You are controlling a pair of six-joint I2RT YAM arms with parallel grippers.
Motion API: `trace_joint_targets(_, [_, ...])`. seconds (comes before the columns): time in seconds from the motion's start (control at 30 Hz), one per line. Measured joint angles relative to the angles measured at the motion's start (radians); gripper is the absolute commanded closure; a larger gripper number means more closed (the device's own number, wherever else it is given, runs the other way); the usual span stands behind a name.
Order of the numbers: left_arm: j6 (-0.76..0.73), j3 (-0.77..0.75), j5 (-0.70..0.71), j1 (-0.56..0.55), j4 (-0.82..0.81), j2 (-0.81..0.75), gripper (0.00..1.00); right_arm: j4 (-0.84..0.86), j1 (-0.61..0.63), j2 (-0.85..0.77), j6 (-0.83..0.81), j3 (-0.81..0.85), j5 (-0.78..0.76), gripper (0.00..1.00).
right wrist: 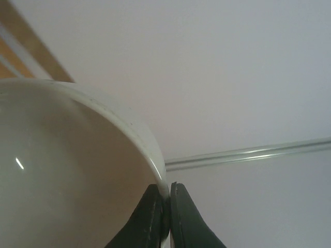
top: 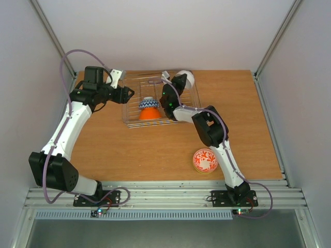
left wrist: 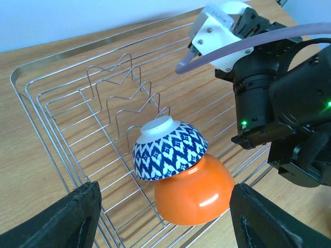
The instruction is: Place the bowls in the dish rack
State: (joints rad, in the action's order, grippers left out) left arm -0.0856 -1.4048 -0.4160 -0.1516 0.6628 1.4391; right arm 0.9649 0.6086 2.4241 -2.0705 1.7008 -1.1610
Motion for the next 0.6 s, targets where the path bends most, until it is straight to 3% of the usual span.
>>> trace_joint_targets(0.17, [0.0, 0.0, 0.0, 0.0, 0.0, 0.0, 0.3, -0.148, -0.014, 0.0, 0.071, -0.016, 0.013, 0.99])
trace_joint_targets(0.6, [0.0, 0.0, 0.0, 0.0, 0.0, 0.0, 0.3, -0.598, -0.021, -0.025, 0.503, 0.043, 0.058, 0.94])
